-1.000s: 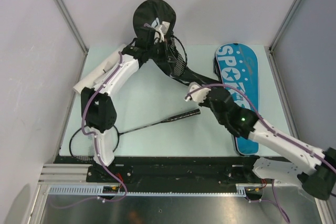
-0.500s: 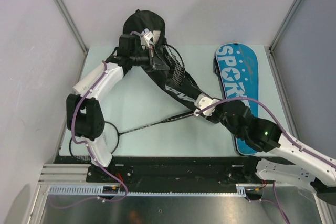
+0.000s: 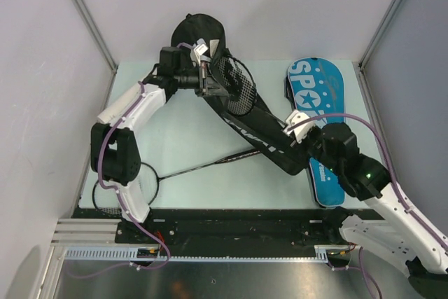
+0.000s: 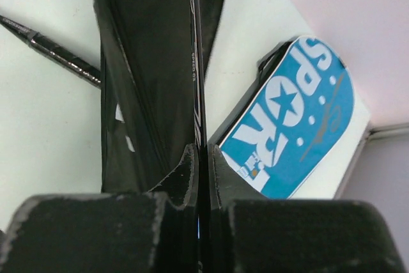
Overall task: Pack up the badminton gear
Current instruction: Place the racket in the racket bag.
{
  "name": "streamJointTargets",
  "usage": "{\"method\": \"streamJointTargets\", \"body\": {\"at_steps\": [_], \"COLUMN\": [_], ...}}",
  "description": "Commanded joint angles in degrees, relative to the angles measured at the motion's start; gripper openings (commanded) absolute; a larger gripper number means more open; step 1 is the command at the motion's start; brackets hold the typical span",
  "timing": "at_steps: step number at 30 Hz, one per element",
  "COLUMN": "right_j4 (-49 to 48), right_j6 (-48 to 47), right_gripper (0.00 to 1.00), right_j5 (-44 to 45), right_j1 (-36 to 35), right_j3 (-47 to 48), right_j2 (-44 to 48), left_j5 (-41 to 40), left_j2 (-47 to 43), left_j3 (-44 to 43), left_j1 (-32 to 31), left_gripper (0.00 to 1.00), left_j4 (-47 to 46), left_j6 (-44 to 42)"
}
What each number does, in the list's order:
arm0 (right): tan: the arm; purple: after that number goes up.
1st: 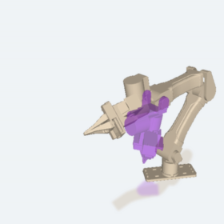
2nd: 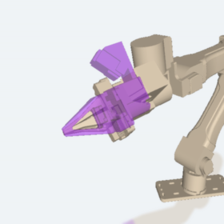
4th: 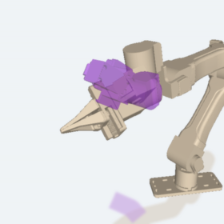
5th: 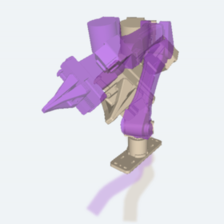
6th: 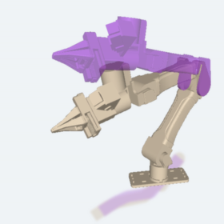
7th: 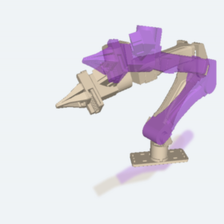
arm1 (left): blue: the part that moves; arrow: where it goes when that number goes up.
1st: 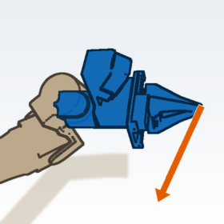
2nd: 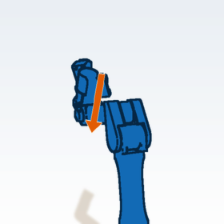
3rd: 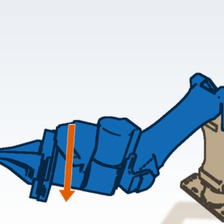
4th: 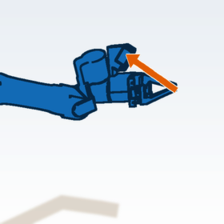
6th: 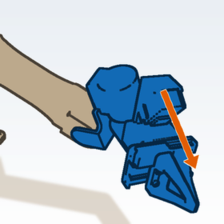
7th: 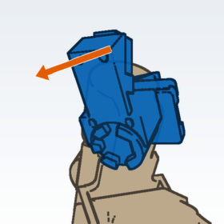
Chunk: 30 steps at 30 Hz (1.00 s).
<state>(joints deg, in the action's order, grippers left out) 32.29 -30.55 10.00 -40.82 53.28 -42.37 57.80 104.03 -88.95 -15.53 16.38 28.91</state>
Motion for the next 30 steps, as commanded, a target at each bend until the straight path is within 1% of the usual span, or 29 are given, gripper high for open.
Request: {"method": "streamJointTargets", "body": {"at_steps": [1, 3, 4, 5, 6, 7, 8, 10, 11, 12, 13, 14, 15, 16, 18, 20, 21, 22, 23, 24, 25, 26, 27, 30], "right_j4": [-6.98, -7.24, -7.24, -6.98, -7.42, -8.29, -10.39, -13.20, -16.88, -18.65, -20.50, -23.91, -24.90, -25.61, -27.80, -30.26, -31.32, -32.81, -34.30, -33.88, -32.83, -32.65, -32.65, -32.65], "right_j6": [9.35, 12.61, 13.40, 14.45, 16.20, 17.18, 18.14, 23.14, 24.64, 26.40, 29.20, 30.27, 30.28, 32.72, 33.01, 33.70, 33.54, 33.27, 32.57, 32.13, 32.21, 34.13, 34.50, 36.34], "right_gripper": [0.00, 0.00, 0.00, 0.00, 0.00, 0.00, 0.00, 0.00, 0.00, 0.00, 0.00, 0.00, 0.00, 0.00, 0.00, 0.00, 0.00, 0.00, 0.00, 0.00, 0.00, 0.00, 0.00, 0.00], "right_j5": [-4.81, -7.95, -9.20, -9.38, -10.86, -11.05, -11.32, -11.93, -12.28, -12.46, -11.94, -11.32, -9.66, -6.86, -3.34, -1.74, -2.78, -3.84, -7.41, -10.41, -13.14, -19.34, -22.19, -22.03], "right_j1": [5.65, 6.71, 7.67, 7.77, 7.77, 7.86, 7.77, 7.68, 7.51, 7.33, 6.64, 4.89, 3.39, 2.16, -0.91, -1.89, -1.37, -1.02, -0.41, 2.21, 3.71, 5.21, 6.79, 6.72], "right_j3": [1.21, 0.26, -0.27, -1.24, -1.94, -2.73, -4.31, -6.42, -7.91, -11.14, -12.83, -14.41, -16.95, -17.85, -19.69, -21.98, -22.60, -23.04, -22.95, -22.17, -21.90, -21.99, -21.90, -19.97], "right_j2": [3.69, 4.49, 3.97, 3.44, 2.39, 2.12, 1.94, 1.50, 1.50, 1.67, 2.02, 2.38, 2.47, 2.47, 1.68, 0.10, -0.60, -2.70, -3.68, -4.56, -5.52, -6.75, -7.72, -10.01], "left_j5": [-1.77, -5.40, -7.94, -12.23, -14.27, -16.30, -22.06, -26.41, -29.12, -33.67, -37.89, -41.33, -46.24, -47.68, -51.97, -53.75, -55.50, -57.60, -59.54, -60.86, -62.62, -63.77, -64.13, -58.53], "left_j2": [-1.63, -1.81, -1.72, -1.81, -1.64, -1.64, -1.64, -1.81, -2.16, -2.16, -2.08, -2.07, -1.99, -1.73, -0.59, 0.55, 1.43, 1.96, 2.58, 4.24, 4.95, 5.48, 5.48, 5.39], "left_j3": [0.61, 0.79, 0.62, 0.36, -0.34, -2.18, -3.07, -4.30, -4.65, -5.79, -6.84, -7.55, -8.43, -8.96, -10.89, -12.12, -13.87, -15.02, -16.07, -18.69, -20.46, -21.78, -21.80, -22.40], "left_j1": [2.25, 2.17, 1.82, 1.21, -0.80, -1.95, -3.09, -5.73, -6.70, -8.62, -9.68, -10.65, -12.58, -13.29, -15.22, -16.89, -17.69, -18.74, -21.27, -22.34, -23.13, -23.49, -23.32, -22.27], "left_gripper": [0.04, 0.09, 0.08, 0.07, 0.06, 0.09, 0.14, 0.14, 0.14, 0.16, 0.19, 0.19, 0.19, 0.20, 0.21, 0.10, 0.01, 0.00, 0.00, 0.00, 0.00, 0.00, 0.00, 0.00], "left_j4": [-1.80, -0.31, 1.18, 1.81, 2.86, 5.13, 6.28, 8.22, 8.75, 9.28, 12.07, 13.31, 13.93, 15.25, 17.18, 18.68, 20.17, 21.14, 21.76, 23.15, 24.82, 26.32, 26.94, 26.95], "left_j6": [2.28, 3.69, 4.57, 5.10, 4.93, 4.24, 4.23, 5.02, 5.02, 3.71, 2.83, 1.87, 0.03, -0.69, -2.87, -3.68, -4.81, -5.87, -7.71, -12.25, -13.25, -13.17, -13.26, -14.92]}}
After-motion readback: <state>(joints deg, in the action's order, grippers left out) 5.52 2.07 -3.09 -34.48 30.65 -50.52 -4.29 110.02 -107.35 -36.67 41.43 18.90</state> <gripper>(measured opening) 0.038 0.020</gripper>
